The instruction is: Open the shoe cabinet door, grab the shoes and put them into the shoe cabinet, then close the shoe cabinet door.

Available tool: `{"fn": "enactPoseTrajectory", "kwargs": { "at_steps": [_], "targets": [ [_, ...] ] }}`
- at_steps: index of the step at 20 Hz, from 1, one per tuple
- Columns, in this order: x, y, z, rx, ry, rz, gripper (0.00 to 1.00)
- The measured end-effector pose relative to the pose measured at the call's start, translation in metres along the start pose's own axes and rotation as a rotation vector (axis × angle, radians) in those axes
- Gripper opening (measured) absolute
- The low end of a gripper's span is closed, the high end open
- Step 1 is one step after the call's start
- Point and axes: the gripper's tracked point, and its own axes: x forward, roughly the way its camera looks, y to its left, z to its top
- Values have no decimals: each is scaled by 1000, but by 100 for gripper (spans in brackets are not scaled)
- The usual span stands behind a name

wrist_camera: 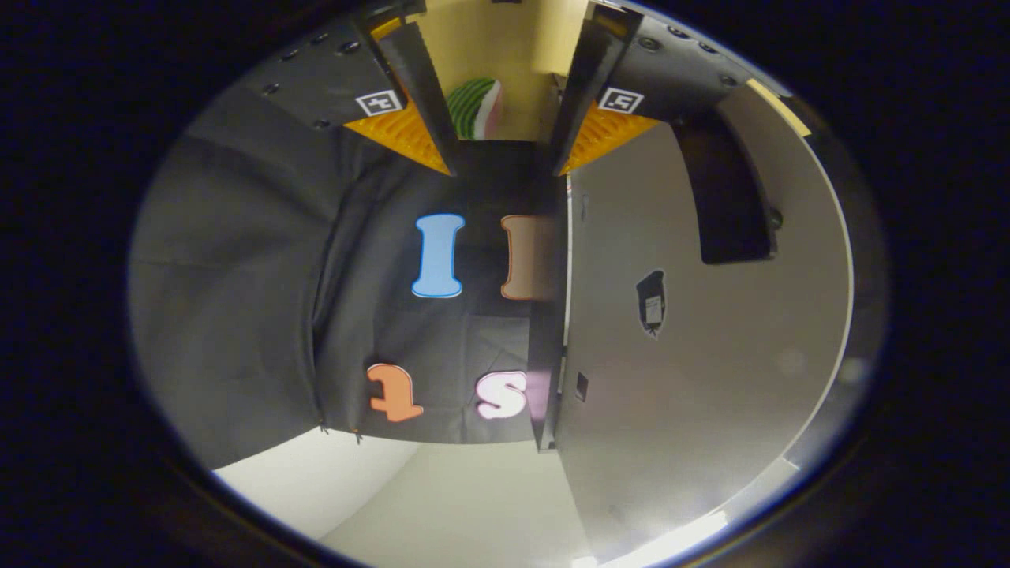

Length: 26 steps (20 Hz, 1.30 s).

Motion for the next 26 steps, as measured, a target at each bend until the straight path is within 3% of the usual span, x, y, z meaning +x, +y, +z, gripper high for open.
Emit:
{"fn": "enactPoseTrajectory", "kwargs": {
  "at_steps": [11, 16, 20, 26],
  "targets": [
    [7, 160, 8, -19, -43, 86, 75],
    [34, 231, 0, -77, -21, 42, 75],
    [82, 291, -10, -28, 9, 24, 76],
    [127, 316, -10, 23, 19, -64, 76]
  ]
}}
